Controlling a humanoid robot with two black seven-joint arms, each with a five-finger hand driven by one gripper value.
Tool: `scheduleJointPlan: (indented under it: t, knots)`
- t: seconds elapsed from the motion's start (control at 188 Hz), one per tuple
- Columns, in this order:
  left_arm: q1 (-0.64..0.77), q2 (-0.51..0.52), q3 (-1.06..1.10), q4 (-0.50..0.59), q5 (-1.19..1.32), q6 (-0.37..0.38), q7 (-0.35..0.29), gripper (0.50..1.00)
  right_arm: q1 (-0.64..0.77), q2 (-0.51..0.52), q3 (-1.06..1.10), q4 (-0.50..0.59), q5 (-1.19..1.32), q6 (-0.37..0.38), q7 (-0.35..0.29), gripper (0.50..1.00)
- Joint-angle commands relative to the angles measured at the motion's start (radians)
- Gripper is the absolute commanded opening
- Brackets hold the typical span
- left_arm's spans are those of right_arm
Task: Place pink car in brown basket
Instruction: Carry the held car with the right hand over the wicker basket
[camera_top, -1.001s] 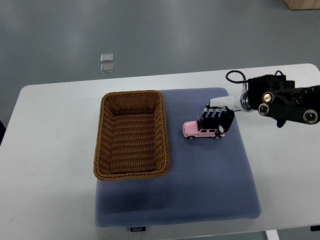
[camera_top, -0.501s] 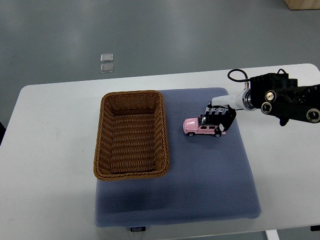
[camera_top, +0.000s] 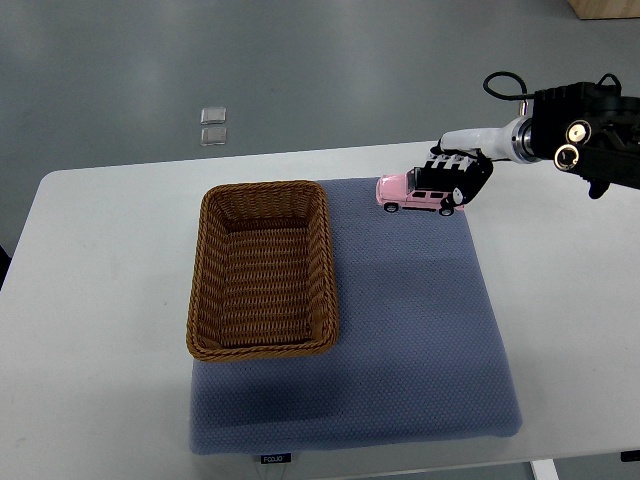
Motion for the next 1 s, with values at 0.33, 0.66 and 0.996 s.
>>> scheduleJointPlan:
  t: [0.33, 0.66, 0.996]
  knots:
    - [0.0, 0.0, 0.0, 0.001, 0.0, 0.0, 0.0, 1.0, 0.106, 0.257, 0.056, -0.006, 0.068, 0.002, 0.008, 0.5]
    - [0.0, 0.0, 0.0, -0.001, 0.0, 0.0, 0.0, 1.0, -0.006, 0.447, 0.059, -0.077, 0.056, -0.013, 0.006, 0.5]
    - [0.0, 0.0, 0.0, 0.001, 0.0, 0.0, 0.0, 1.0, -0.062, 0.501, 0.059, -0.116, 0.051, -0.04, 0.015, 0.658]
